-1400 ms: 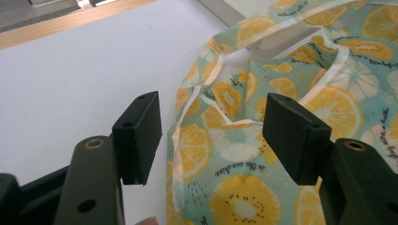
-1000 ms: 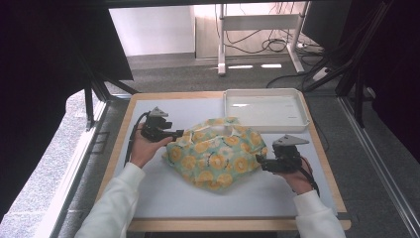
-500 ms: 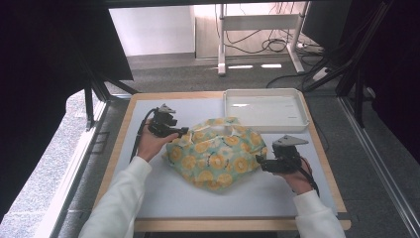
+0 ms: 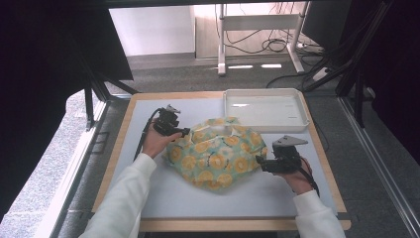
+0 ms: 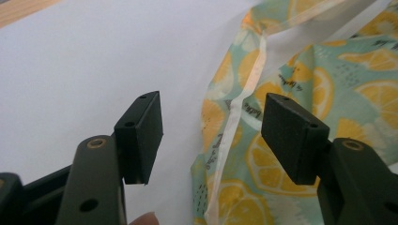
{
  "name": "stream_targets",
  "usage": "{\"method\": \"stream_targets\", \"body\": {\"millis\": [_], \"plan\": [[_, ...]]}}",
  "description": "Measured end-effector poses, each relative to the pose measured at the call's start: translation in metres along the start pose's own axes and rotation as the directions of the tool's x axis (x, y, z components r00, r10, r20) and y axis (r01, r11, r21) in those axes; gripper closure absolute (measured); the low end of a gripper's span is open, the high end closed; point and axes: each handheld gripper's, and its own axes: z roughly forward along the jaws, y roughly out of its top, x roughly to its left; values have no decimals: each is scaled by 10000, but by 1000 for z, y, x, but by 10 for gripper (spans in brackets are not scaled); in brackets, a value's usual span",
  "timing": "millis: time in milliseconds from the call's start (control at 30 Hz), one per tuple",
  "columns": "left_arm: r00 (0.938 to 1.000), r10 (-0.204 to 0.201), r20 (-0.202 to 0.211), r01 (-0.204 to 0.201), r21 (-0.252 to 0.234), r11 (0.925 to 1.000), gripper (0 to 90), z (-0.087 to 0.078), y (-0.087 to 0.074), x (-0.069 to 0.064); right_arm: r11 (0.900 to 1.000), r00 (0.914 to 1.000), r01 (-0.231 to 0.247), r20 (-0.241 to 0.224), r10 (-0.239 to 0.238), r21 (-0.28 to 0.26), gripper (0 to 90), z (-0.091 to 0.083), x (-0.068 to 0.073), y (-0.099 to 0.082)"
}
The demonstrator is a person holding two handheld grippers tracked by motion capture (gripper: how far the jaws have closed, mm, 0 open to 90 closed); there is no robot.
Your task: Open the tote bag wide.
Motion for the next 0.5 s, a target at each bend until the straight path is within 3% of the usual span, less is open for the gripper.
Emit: {"method": "stream_targets", "body": {"millis": [133, 200, 367, 433, 500], "plan": [[10000, -44, -55, 45, 162, 9999, 419, 4, -4, 2, 10000, 10000, -23, 33, 23, 6, 235, 0, -1, -1], [9997, -185, -141, 192, 507, 9985, 490, 9, -7, 4, 10000, 10000, 9, 34, -9, 29, 235, 1, -1, -1], [9996, -280, 71, 274, 743, 9969, 641, 14, -10, 6, 10000, 10000, 1, 60, -1, 20, 235, 1, -1, -1], [9992, -305, 250, 286, 703, 9971, 763, 14, -11, 6, 10000, 10000, -3, 88, 3, 28, 234, 1, -2, -1], [9991, -287, 327, 268, 575, 9980, 798, 14, -11, 6, 10000, 9999, 1, 102, -1, 23, 234, 1, -2, -1]]}}
